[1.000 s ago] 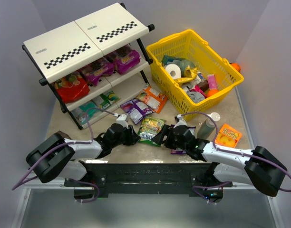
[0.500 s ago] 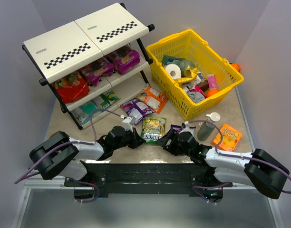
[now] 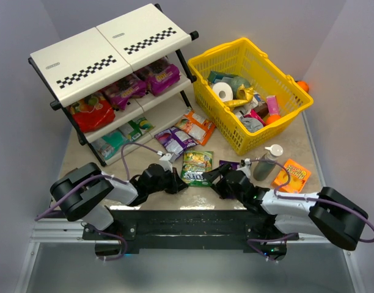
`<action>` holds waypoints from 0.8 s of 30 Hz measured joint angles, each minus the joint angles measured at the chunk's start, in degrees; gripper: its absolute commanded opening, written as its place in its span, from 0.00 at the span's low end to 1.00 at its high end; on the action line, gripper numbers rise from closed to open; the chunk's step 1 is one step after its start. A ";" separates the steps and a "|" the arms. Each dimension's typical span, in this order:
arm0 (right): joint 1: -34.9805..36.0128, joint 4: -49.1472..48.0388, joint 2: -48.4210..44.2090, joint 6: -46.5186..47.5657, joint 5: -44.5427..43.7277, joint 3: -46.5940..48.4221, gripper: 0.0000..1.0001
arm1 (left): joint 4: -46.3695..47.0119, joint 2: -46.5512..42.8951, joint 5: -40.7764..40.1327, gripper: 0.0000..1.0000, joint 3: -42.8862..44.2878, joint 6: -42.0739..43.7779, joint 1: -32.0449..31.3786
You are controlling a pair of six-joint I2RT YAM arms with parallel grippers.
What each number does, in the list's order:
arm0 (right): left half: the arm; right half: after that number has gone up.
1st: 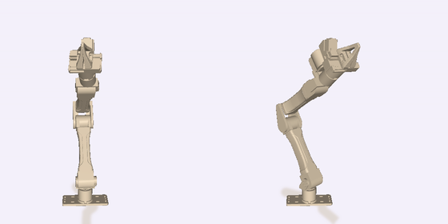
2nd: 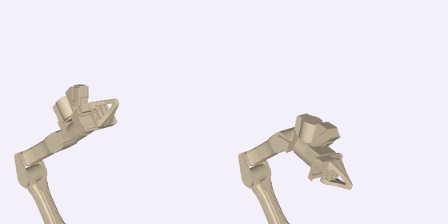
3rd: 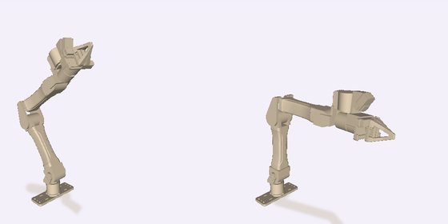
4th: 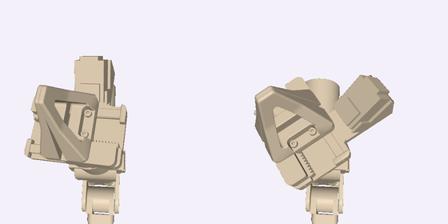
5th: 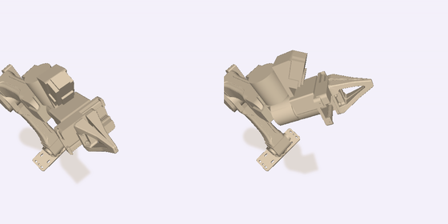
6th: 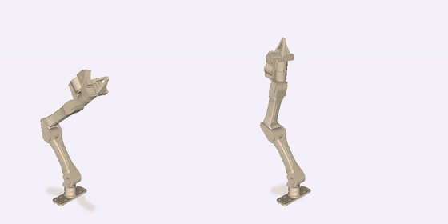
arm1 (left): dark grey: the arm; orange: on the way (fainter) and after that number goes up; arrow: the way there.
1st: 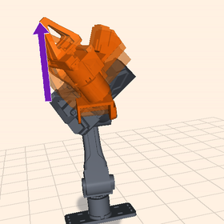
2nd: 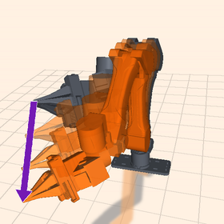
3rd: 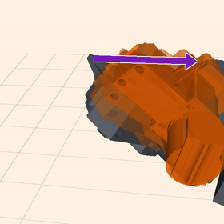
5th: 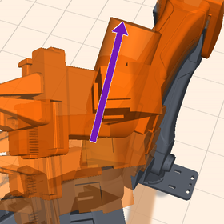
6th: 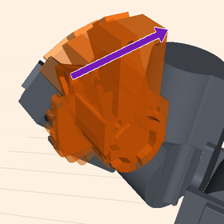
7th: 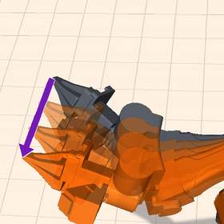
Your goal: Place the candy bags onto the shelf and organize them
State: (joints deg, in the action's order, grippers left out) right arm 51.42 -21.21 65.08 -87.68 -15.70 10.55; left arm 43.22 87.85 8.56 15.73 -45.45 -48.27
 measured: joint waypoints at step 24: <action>0.20 3.91 -0.92 3.74 -2.80 2.84 0.00 | -16.72 -18.16 -10.03 0.44 4.07 6.03 -0.20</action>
State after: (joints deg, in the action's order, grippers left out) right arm 51.62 -17.30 64.16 -83.94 -18.50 13.39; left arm 26.50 69.69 -1.48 19.79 -39.42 -48.47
